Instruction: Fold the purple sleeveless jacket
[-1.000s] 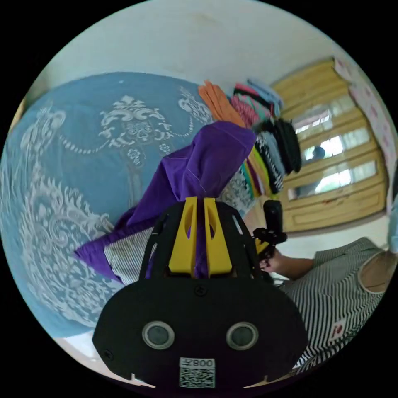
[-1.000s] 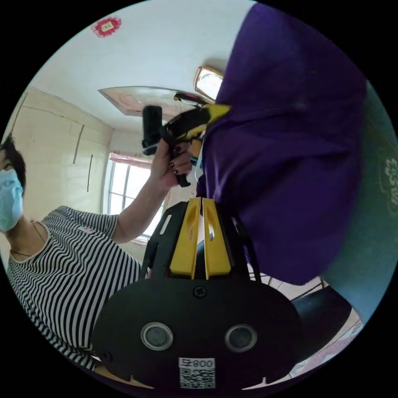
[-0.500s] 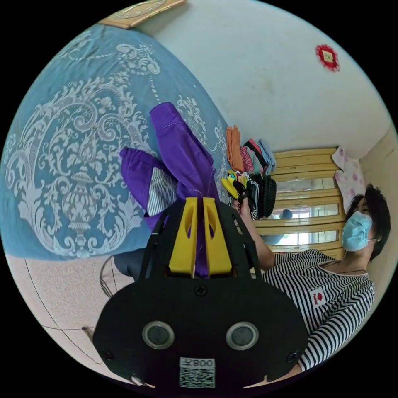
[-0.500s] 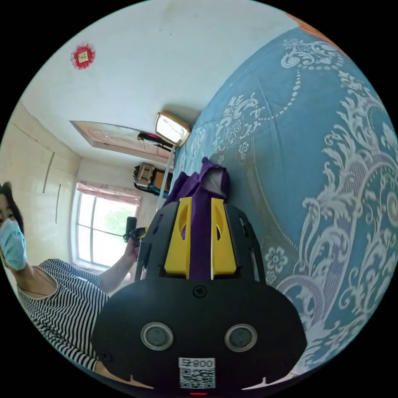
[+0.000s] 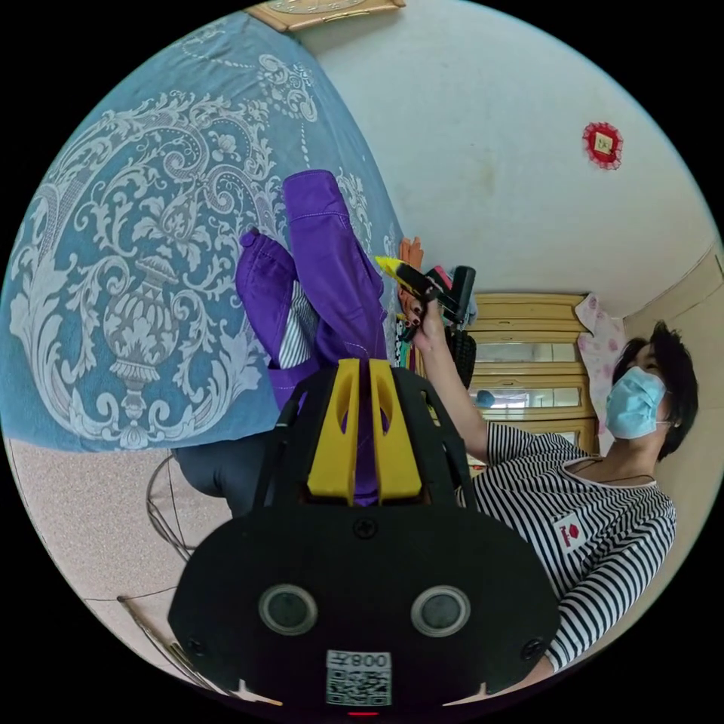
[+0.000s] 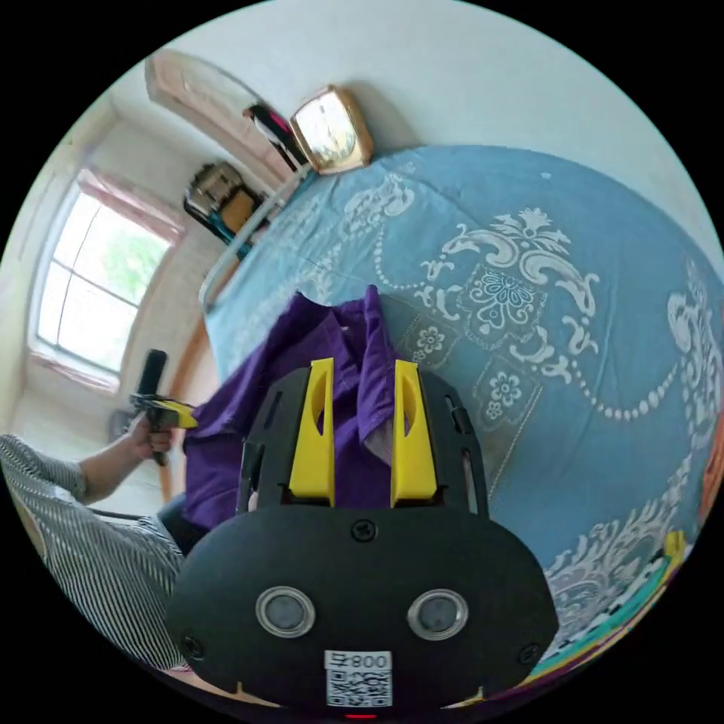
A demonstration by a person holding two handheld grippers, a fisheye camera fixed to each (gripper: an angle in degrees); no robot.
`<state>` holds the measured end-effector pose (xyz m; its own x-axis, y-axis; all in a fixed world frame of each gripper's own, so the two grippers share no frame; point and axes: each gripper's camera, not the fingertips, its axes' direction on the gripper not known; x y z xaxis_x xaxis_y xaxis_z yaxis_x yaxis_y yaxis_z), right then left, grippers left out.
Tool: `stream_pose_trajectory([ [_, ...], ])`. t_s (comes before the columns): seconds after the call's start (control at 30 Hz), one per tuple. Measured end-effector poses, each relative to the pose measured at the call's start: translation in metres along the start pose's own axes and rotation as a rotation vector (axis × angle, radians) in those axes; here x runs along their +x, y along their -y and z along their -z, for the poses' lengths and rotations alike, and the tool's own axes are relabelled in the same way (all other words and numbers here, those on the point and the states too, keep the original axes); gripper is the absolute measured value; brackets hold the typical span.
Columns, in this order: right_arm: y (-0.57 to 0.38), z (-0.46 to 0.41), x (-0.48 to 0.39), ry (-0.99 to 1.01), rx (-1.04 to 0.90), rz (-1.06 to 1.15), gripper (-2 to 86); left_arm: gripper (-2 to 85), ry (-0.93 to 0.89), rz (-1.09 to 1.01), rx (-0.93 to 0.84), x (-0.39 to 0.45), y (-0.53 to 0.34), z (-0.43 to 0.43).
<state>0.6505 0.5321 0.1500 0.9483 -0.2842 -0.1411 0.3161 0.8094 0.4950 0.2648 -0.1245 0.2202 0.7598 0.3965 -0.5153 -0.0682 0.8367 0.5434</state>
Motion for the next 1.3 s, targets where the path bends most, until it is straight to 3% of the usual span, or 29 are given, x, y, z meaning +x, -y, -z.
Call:
stream_pose_trajectory([
  [0.13, 0.011, -0.018, -0.004, -0.031, -0.127, -0.042, 7.4, 2.4, -0.015, -0.011, -0.001, 0.032, -0.002, -0.001],
  [0.33, -0.022, 0.047, -0.017, 0.037, -0.027, -0.091, 2.1, 2.2, -0.013, -0.095, 0.015, 0.108, -0.013, 0.008],
  [0.8, -0.219, 0.359, -0.127, 0.219, 0.562, 0.057, 0.7, 1.4, -0.106, -0.541, 0.308, 0.384, -0.085, 0.083],
  [1.17, -0.366, 0.537, -0.252, 0.046, 0.859, 0.306, 0.6, 1.1, 0.009, -0.937, 0.413, 0.618, -0.155, 0.096],
  [1.3, -0.408, 0.567, -0.262, 0.099, 0.900, 0.303, 0.6, 1.1, -0.023, -0.935, 0.420, 0.663, -0.164, 0.087],
])
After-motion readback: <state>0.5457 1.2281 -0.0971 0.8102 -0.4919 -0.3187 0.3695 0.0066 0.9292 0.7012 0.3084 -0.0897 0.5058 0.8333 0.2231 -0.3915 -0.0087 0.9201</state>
